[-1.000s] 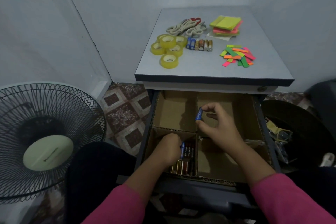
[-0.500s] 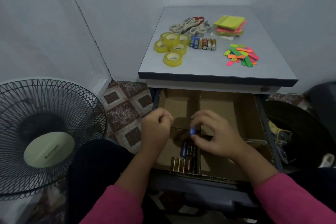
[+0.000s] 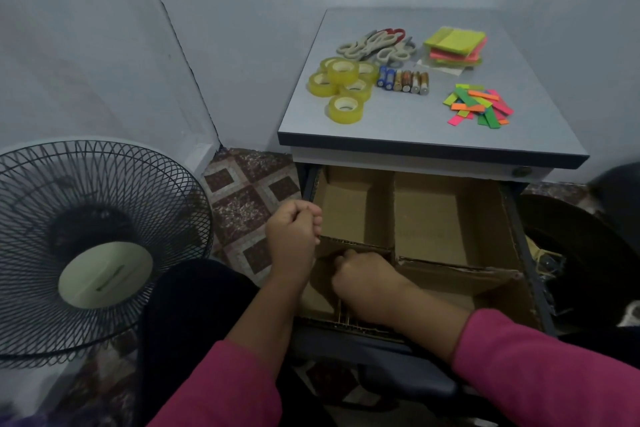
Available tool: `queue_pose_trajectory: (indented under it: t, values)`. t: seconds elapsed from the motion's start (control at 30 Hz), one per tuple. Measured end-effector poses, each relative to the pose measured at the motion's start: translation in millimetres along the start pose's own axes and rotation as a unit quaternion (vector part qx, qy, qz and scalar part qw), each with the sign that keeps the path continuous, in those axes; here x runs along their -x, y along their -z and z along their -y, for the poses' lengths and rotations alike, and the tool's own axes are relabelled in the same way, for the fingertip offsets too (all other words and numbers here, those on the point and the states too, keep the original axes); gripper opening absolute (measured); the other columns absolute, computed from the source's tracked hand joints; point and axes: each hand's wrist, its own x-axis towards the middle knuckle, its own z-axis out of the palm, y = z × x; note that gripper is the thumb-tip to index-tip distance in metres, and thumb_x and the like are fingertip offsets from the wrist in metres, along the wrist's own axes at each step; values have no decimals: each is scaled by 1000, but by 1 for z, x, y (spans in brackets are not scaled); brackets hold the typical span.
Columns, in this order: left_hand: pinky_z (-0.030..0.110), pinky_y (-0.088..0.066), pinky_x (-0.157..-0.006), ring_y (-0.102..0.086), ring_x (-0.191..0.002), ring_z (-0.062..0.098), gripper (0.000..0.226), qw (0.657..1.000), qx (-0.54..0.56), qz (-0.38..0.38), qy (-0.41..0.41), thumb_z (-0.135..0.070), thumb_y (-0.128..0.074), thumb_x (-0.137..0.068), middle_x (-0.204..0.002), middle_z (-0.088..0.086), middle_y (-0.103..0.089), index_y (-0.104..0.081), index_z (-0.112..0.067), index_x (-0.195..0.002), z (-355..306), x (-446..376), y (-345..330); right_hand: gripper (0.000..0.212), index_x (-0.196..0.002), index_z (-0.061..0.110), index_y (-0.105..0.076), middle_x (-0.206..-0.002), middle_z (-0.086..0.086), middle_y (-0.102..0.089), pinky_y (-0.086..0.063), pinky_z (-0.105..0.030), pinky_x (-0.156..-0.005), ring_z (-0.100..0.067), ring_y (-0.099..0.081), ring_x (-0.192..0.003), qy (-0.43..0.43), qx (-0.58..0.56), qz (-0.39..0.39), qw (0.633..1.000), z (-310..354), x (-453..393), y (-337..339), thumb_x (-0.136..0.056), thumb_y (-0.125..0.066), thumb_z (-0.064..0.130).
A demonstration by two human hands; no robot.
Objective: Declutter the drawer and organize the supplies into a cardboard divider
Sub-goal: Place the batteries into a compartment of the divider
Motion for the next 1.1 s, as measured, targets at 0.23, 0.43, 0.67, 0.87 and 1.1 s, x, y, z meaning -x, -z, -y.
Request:
queue_pose_trajectory:
  t: [0.23, 0.43, 0.67, 0.87, 1.1]
  values:
    - [18, -39, -44, -50, -50, 5, 33, 1000, 13, 0, 12, 8, -41, -90, -63, 4, -57, -59, -8, -68, 2, -1, 0, 29, -119, 7, -62, -126, -14, -53, -31, -31, -57, -30, -47, -110, -20, 83, 46, 995, 7, -9, -11, -96, -43, 6]
    - [18, -39, -45, -50, -50, 4, 33, 1000, 17, 7, 10, 8, -41, -90, -63, 3, -58, -60, -8, -68, 4, -1, 0, 26, -112, 9, -64, -118, -11, -62, -34, -32, -66, -30, -50, -110, -26, 79, 61, 995, 7, -6, -11, -95, -45, 3]
    - [18, -39, -45, -50, -50, 5, 32, 1000, 22, 6, 15, 8, -41, -90, -63, 4, -57, -59, -7, -69, 3, -1, 0, 24, -106, 6, -65, -113, -12, -64, -41, -33, -68, -31, -60, -103, -59, 17, 56, 997, 5, -2, -8, -92, -47, -2]
    - [18, -38, -44, -49, -48, 3, 33, 1000, 22, 10, 14, 9, -40, -90, -62, 3, -57, -59, -7, -68, 4, -2, -1, 24, -109, 8, -65, -111, -10, -66, -41, -35, -81, -29, -62, -102, -74, 34, 45, 996, 5, 7, -4, -93, -47, 2]
    - [17, -39, -45, -50, -49, 2, 32, 1000, 16, 12, 11, 9, -40, -90, -63, 4, -57, -59, -7, -69, 4, -2, 0, 30, -123, 11, -59, -122, -7, -62, -25, -44, -107, -26, -51, -115, -82, 115, 127, 982, 6, 11, -6, -99, -42, 14]
